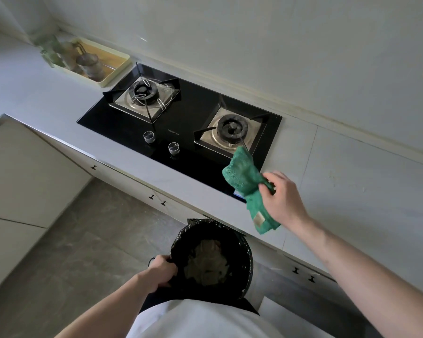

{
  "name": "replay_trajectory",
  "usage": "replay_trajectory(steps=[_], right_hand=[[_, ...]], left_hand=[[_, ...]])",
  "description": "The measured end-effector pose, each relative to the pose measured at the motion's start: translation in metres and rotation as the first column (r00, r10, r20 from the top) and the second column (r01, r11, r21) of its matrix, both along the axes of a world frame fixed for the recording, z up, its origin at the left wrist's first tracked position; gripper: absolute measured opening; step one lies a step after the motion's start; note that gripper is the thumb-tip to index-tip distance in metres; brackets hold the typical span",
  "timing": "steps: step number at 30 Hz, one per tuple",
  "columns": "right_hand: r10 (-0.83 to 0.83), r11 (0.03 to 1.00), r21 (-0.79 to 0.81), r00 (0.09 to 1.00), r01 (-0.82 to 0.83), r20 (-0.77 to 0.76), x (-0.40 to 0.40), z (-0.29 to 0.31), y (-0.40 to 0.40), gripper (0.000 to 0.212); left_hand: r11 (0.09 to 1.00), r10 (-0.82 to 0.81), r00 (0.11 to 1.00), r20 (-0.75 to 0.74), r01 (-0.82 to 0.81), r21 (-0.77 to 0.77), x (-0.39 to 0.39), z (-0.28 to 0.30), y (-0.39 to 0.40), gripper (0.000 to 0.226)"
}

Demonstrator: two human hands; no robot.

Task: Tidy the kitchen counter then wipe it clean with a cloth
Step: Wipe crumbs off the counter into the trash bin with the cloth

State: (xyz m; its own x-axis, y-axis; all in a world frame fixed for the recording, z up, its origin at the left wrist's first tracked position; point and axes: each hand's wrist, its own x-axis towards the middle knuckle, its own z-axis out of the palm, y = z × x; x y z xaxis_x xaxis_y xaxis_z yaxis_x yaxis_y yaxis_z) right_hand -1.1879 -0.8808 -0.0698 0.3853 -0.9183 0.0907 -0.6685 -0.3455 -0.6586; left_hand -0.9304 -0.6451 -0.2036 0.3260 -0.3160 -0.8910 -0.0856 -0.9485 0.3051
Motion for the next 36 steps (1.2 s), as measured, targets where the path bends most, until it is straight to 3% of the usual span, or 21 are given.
replay_trajectory(steps=[3,6,8,14,22,29,36], right_hand=[[-0.01,1.0,-0.018,0.983,0.007,-0.182,-0.015,-0.01,-0.013,0.027],[0.074,0.986,0.166,0.924,-0.012,-0.375,-0.026,-0.042,-0.012,0.041],[0.081,0.962,0.27,0.914,0.032,-0.397,-0.028,-0.061,-0.009,0.054],[0.038,0.925,0.357,0.904,0.129,-0.426,-0.01,-0.09,-0.013,0.074],[-0.026,0.951,0.255,0.867,0.175,-0.498,0.011,-0.118,0.021,0.068],[-0.105,0.976,0.13,0.898,0.176,-0.427,0.008,-0.11,0.057,0.04],[0.007,0.946,0.308,0.939,0.106,-0.344,0.023,-0.086,0.127,0.042]], left_hand=[[1.0,-0.009,1.0,-0.004,0.009,-0.012,-0.004,0.007,-0.003,0.032],[1.0,-0.013,1.0,-0.003,0.013,-0.016,-0.007,0.013,-0.005,0.031],[1.0,-0.022,1.0,-0.004,0.022,-0.007,-0.007,0.015,-0.005,0.027],[0.998,-0.063,0.998,0.021,0.063,0.025,-0.008,0.022,-0.006,0.023],[0.994,-0.094,0.996,0.008,0.093,0.057,-0.001,0.016,-0.011,0.027],[0.996,-0.076,0.995,-0.058,0.078,0.031,0.011,0.01,-0.015,0.03],[0.981,-0.192,0.979,-0.069,0.194,0.019,0.025,0.024,-0.023,0.032]])
